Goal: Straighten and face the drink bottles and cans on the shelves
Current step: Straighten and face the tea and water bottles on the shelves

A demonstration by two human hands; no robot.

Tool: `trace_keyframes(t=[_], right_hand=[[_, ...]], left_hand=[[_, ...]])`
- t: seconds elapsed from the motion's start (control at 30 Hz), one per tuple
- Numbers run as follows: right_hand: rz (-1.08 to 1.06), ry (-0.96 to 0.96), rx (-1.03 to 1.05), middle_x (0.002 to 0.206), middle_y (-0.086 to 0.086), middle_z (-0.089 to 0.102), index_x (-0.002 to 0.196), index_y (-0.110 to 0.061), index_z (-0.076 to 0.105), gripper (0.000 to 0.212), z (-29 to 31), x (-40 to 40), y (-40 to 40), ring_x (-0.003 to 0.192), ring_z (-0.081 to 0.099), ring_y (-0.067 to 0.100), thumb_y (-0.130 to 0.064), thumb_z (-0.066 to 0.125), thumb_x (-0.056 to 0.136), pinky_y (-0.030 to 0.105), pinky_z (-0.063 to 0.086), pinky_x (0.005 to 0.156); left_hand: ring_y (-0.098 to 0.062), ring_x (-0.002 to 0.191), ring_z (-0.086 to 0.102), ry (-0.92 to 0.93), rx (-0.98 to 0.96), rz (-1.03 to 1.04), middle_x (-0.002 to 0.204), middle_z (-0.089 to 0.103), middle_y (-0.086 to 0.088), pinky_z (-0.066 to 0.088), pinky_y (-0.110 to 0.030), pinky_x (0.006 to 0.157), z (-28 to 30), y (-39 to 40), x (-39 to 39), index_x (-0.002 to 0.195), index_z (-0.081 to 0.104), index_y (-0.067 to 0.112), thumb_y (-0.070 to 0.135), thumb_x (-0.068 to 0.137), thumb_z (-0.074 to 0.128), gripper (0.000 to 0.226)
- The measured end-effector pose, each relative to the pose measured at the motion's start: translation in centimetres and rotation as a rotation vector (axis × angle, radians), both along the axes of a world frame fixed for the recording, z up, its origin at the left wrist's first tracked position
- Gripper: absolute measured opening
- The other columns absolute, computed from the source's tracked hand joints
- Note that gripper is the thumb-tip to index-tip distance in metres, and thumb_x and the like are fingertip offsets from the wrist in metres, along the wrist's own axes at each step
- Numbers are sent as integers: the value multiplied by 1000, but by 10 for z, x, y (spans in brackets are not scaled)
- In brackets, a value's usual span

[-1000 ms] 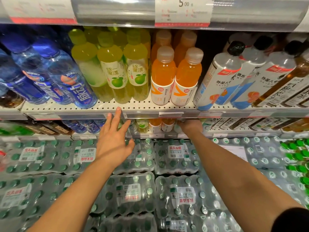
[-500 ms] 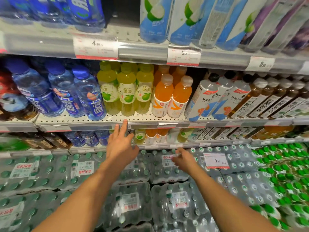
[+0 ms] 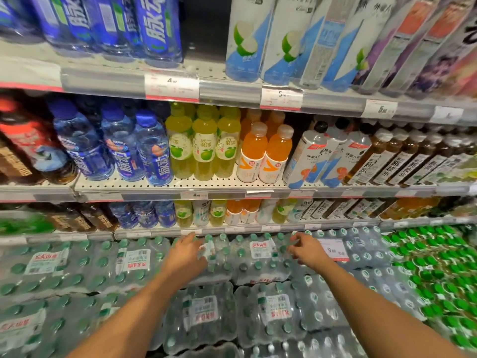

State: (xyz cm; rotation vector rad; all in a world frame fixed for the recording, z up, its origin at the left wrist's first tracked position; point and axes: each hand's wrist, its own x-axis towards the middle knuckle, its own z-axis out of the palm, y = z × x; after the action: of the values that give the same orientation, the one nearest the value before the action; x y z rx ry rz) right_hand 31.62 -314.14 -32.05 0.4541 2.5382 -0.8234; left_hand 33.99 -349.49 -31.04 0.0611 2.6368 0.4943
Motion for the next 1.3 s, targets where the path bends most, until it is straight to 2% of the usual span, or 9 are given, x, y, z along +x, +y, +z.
trace_keyframes(t=[0.13, 0.23, 0.47, 0.63, 0.73, 0.97, 1.07, 1.2, 1.3], right_hand=[[32, 67, 84, 117, 12, 70, 126, -16, 57, 48, -23, -36, -4, 98, 68, 34, -38, 68, 85, 46, 56, 90], [52, 209, 81, 136, 15, 60, 146, -11, 45, 64, -25, -63, -20, 120, 59, 35, -24, 73, 90, 42, 47, 99], [31, 278, 78, 87, 12, 64, 89, -9, 59, 28, -52, -127, -24, 81, 64, 31, -32, 74, 83, 34, 50, 68], [-40, 252, -81, 96, 13, 72, 102, -9, 69, 32, -75, -160, -21, 90, 69, 34, -36, 78, 86, 46, 58, 84], [-93, 233, -106, 78, 7, 69, 81, -12, 67, 22, -87, -167, -21, 82, 69, 30, -31, 77, 87, 36, 55, 74], [83, 348, 233, 83, 3, 57, 88, -9, 66, 43, -102, -150, -20, 79, 53, 21, -50, 75, 85, 30, 40, 68], [137, 440, 223, 85, -3, 63, 94, -22, 68, 37, -106, -139, -15, 77, 63, 21, -51, 82, 77, 31, 48, 63], [146, 497, 220, 98, -3, 64, 109, -23, 55, 46, -101, -119, -7, 79, 61, 21, -38, 84, 77, 36, 53, 66], [144, 518, 209, 112, -4, 68, 124, -26, 53, 56, -98, -96, -2, 77, 58, 14, -31, 83, 78, 26, 43, 58]], left_hand=[[-27, 145, 39, 0, -10, 35, 164, 29, -2, 41, -41, 113, -8, -15, 3, 151, 43, 27, 23, 92, 57, 61], [-23, 136, 49, 52, 23, 56, 157, 40, 0, 44, -39, 109, -15, -23, -6, 150, 44, 26, 26, 95, 59, 57], [-22, 114, 63, 33, 61, 86, 131, 65, -7, 48, -32, 94, -37, -26, -43, 151, 43, 23, 27, 94, 62, 60], [-21, 99, 69, 29, 61, 90, 109, 71, -3, 53, -31, 87, -59, -20, -52, 150, 42, 25, 27, 93, 62, 60], [-20, 93, 69, 48, 38, 105, 104, 74, -7, 53, -31, 83, -67, -12, -54, 150, 42, 25, 27, 93, 61, 60], [-27, 109, 67, 98, 187, 362, 139, 61, -4, 53, -40, 93, -75, 2, -75, 151, 40, 23, 21, 93, 64, 63], [-28, 103, 67, 198, 220, 445, 126, 67, -2, 53, -37, 87, -74, 7, -92, 149, 40, 22, 20, 93, 65, 62], [-29, 87, 68, 289, 285, 573, 95, 73, -2, 55, -42, 80, -74, 13, -115, 114, 55, 14, 22, 91, 64, 26], [-23, 76, 71, 257, 324, 629, 72, 74, -2, 57, -43, 80, -75, 17, -132, 87, 68, 12, 35, 89, 68, 22]])
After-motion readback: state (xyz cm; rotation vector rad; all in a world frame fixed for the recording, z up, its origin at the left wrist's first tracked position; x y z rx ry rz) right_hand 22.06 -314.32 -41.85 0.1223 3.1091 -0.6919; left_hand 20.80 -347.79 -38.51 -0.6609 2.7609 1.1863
